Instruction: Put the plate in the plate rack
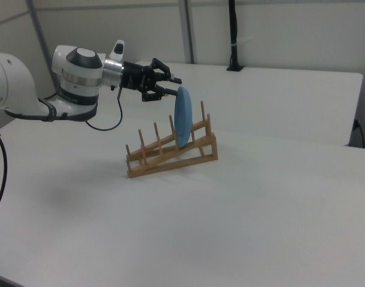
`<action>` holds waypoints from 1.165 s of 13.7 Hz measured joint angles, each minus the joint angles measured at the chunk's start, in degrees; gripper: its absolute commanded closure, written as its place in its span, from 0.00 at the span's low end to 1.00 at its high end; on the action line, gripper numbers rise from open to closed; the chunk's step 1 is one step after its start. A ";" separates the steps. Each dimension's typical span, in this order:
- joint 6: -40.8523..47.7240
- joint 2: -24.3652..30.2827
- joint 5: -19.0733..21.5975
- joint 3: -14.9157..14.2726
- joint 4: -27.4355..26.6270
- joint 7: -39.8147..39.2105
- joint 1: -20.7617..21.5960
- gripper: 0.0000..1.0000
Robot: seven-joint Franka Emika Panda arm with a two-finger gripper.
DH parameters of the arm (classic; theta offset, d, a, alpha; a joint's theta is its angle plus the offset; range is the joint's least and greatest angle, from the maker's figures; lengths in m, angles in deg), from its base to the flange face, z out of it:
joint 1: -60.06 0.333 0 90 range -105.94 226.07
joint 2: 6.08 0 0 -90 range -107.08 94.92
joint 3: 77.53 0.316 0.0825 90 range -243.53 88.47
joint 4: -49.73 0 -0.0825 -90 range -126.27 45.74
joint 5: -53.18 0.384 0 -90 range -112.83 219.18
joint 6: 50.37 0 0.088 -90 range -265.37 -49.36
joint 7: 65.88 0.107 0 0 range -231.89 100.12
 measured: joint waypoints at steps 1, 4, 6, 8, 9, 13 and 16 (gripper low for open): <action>0.00 -0.01 0.00 0.06 0.00 0.71 0.00 0.23; 0.00 -0.10 -0.04 0.42 0.00 5.65 0.00 0.00; 0.00 -0.11 -0.05 1.25 0.06 10.91 0.00 0.00; 0.00 -0.09 0.44 3.69 0.42 19.16 -0.03 0.00; 0.00 -0.08 2.30 4.77 0.60 22.96 -0.03 0.00; 0.00 0.39 24.94 8.12 1.10 27.58 -0.39 0.00; 2.67 2.40 43.51 9.04 1.16 23.08 -1.57 0.00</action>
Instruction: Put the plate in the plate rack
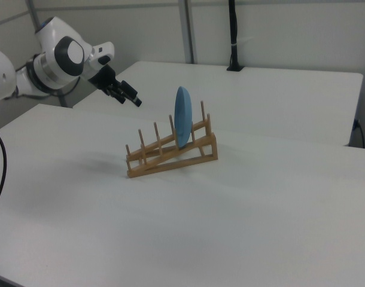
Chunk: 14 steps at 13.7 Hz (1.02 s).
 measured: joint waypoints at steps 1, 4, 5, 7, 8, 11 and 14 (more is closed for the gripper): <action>4.09 1.17 5.89 0.10 -0.02 -4.14 -0.87 0.00; 19.90 5.96 18.50 0.29 -0.15 -20.63 -5.34 0.00; 24.24 7.70 19.93 0.32 -0.34 -24.20 -6.78 0.00; 30.95 11.71 21.04 0.37 -1.75 -29.15 -9.05 0.00; 32.81 13.84 21.12 0.41 -3.09 -30.49 -9.89 0.00; 34.00 18.57 21.29 0.43 -7.36 -32.61 -12.11 0.00; 35.58 19.07 22.76 0.10 -8.19 -32.62 -13.79 0.00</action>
